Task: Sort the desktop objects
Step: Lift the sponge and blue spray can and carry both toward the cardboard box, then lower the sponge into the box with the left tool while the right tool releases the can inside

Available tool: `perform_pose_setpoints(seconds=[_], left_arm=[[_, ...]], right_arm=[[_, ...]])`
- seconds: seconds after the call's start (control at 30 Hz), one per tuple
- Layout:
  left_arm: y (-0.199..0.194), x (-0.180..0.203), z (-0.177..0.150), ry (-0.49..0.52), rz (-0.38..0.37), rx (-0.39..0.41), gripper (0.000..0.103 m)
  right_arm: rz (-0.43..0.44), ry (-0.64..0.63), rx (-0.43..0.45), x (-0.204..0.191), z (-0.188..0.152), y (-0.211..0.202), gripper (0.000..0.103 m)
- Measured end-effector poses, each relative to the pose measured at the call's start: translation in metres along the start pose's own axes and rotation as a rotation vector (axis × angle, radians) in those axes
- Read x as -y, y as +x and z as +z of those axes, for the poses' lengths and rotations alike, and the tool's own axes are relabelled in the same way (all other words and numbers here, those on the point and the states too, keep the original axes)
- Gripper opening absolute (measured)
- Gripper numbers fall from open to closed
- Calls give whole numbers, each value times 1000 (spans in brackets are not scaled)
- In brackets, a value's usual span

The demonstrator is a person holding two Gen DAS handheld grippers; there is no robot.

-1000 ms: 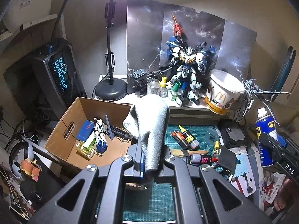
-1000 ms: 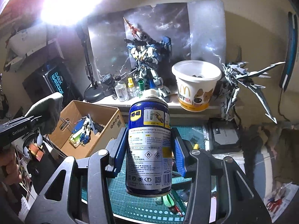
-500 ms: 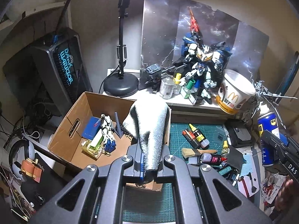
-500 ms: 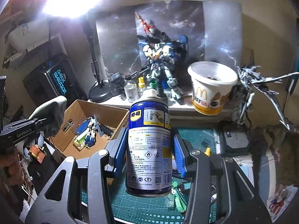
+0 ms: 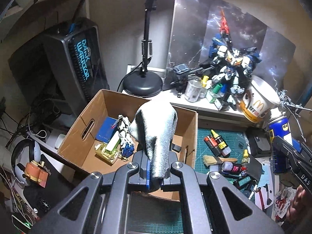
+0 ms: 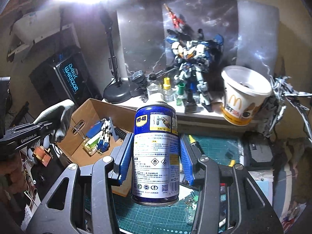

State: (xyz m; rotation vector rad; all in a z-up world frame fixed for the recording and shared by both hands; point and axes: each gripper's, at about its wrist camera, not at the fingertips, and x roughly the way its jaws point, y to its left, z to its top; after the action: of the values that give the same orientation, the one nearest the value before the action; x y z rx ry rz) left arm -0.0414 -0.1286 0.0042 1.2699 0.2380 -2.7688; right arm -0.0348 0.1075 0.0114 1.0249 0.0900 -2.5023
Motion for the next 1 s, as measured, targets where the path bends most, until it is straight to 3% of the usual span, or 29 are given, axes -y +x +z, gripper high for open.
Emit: perform_pose_setpoints(seconds=[0.67,1.0], left_arm=[[52,-58,17,-46,47,-74,6],[88,-80,18,-53,45,-168,6]], right_arm=[[81,-66,-89,-51,22,84,43],[104,-80,-156,-73,25,127,43]])
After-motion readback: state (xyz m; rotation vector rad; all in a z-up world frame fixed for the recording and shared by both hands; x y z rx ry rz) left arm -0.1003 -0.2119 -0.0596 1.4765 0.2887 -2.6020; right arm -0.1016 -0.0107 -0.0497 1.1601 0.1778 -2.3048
